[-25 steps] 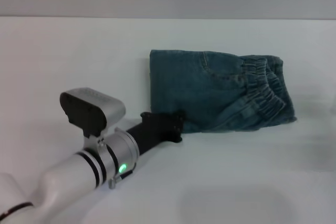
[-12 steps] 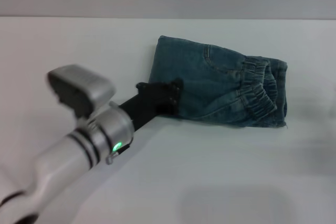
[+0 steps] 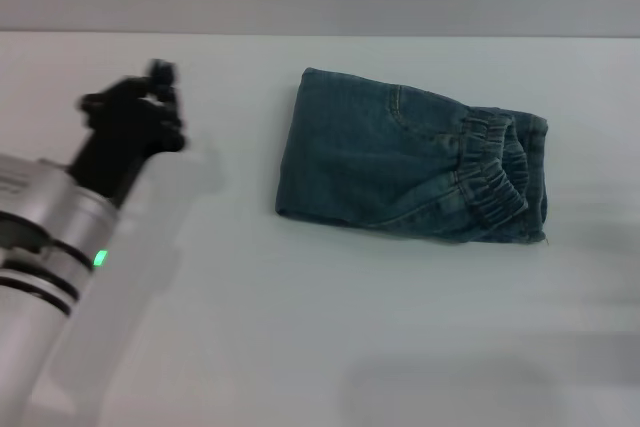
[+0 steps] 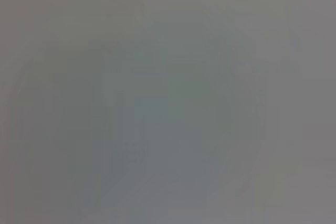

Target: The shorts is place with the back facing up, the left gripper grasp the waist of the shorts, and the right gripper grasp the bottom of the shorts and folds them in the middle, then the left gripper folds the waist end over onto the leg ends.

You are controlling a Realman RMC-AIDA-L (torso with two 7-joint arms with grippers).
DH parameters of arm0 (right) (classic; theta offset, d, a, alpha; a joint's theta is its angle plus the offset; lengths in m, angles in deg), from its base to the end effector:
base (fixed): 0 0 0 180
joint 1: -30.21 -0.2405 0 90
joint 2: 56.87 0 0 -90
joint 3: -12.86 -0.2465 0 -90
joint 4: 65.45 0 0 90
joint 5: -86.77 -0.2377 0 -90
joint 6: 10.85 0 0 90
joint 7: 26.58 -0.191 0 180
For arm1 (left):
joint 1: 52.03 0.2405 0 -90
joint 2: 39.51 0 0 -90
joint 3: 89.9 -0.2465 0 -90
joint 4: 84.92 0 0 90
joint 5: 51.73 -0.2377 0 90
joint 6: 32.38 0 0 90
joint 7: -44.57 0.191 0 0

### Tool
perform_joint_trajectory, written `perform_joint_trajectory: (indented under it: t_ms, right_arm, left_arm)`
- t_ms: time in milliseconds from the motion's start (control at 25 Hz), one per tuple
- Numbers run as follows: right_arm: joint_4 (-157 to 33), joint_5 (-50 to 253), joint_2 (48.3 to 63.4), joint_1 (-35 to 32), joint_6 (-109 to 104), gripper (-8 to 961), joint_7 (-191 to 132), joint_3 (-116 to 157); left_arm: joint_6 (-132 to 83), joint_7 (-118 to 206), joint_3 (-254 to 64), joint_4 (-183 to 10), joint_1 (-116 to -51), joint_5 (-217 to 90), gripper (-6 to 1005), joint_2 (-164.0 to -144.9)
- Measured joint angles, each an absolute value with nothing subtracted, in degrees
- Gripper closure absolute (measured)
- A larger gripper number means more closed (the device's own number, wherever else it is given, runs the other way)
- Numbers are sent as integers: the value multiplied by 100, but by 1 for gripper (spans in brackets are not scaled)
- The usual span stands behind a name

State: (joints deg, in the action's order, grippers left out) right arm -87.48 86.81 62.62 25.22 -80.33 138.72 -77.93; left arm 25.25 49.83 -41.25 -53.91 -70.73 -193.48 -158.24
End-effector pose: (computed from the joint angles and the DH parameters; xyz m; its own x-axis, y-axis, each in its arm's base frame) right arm 0.3779 0.3141 0.0164 0.7119 0.0911 -0.6964 -0.6947 -0.0546 -0.7173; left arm -0.2519 0.3798 -0.0853 0.7547 -0.0959 0.6491 0.5876 -0.3413 -0.7336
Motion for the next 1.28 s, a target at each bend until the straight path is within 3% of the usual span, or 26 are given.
perform_joint_trajectory:
  t_ms: [120, 280, 600, 760, 880, 1120, 1280]
  right_arm:
    - [-8386, 8172, 6261, 2451, -8341, 835, 13872, -7804]
    - [-8181, 7922, 6255, 2434, -8496, 669, 13875, -7803]
    - [-8073, 7894, 6257, 2449, -8529, 439, 13879, -7794]
    - [-7923, 7870, 6257, 2382, -8561, 381, 13881, -7797]
    - [-7891, 7869, 6256, 2365, -8606, 367, 13882, -7794]
    - [-7819, 7868, 6254, 2292, -8683, 366, 13884, -7758]
    - [-7789, 7869, 6251, 2266, -8800, 365, 13884, -7756]
  left_arm:
    - [2692, 4971, -3851, -5664, -7020, -19098, 941, -15820]
    - [2824, 4968, -3852, -5799, -7009, -19073, 810, -15818]
    - [3040, 4948, -3905, -5949, -6891, -19053, 601, -15827]
    - [3093, 4934, -3900, -5961, -6805, -19051, 505, -15825]
    - [3155, 4928, -3898, -5949, -6747, -19050, 270, -15825]
    - [3201, 4896, -3893, -5970, -6693, -19050, 185, -15825]
    - [3203, 4671, -3889, -6034, -6692, -19051, 185, -15823]
